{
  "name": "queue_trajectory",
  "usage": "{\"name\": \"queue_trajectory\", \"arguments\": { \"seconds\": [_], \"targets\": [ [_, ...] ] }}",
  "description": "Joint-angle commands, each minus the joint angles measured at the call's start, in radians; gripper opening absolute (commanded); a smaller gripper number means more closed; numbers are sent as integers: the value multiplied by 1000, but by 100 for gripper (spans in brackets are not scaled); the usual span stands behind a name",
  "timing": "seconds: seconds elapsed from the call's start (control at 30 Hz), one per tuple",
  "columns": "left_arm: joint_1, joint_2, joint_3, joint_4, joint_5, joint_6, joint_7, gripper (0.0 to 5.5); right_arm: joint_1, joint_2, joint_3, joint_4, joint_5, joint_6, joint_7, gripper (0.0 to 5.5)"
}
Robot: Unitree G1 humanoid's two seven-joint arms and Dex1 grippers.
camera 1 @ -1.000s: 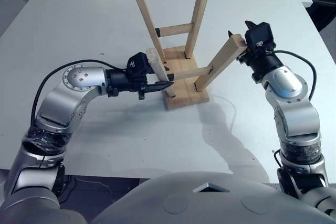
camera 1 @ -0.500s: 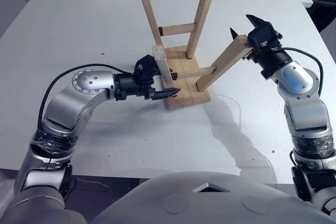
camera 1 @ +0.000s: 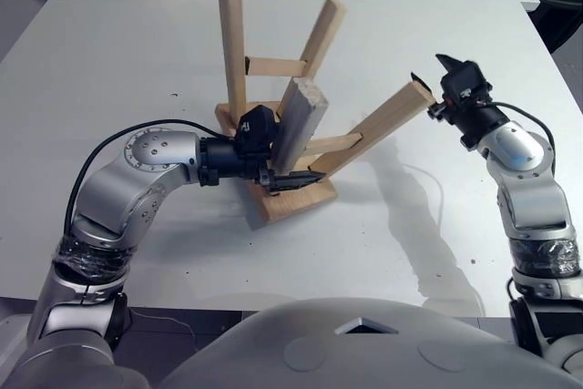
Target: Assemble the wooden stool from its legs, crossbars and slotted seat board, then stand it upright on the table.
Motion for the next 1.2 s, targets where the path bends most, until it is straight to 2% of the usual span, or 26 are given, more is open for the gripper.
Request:
{"name": "queue_trajectory", "arguments": {
  "seconds": [0.03,0.37,0.57,0.83,1.03,1.13,1.2],
  "targets": [
    [44,19,-18,35,67,-54,-10,402,-75,65,-31,-105,111,87,-13,238],
    [86,9,-12,24,97,-95,-8,402,-44,-7,-44,-30,43,82,2,238],
    [170,57,90,55,97,-133,-23,402,21,-98,-8,86,-59,44,45,238],
    [335,124,237,95,66,-205,-111,402,91,-185,22,91,-113,27,141,238],
    [336,135,286,287,149,-283,-105,402,194,-265,58,38,-115,29,265,238],
    [257,107,281,443,217,-329,-40,359,223,-284,67,15,-113,31,309,238],
    [188,87,266,555,269,-360,9,318,234,-291,71,0,-111,33,328,209]
  ]
}}
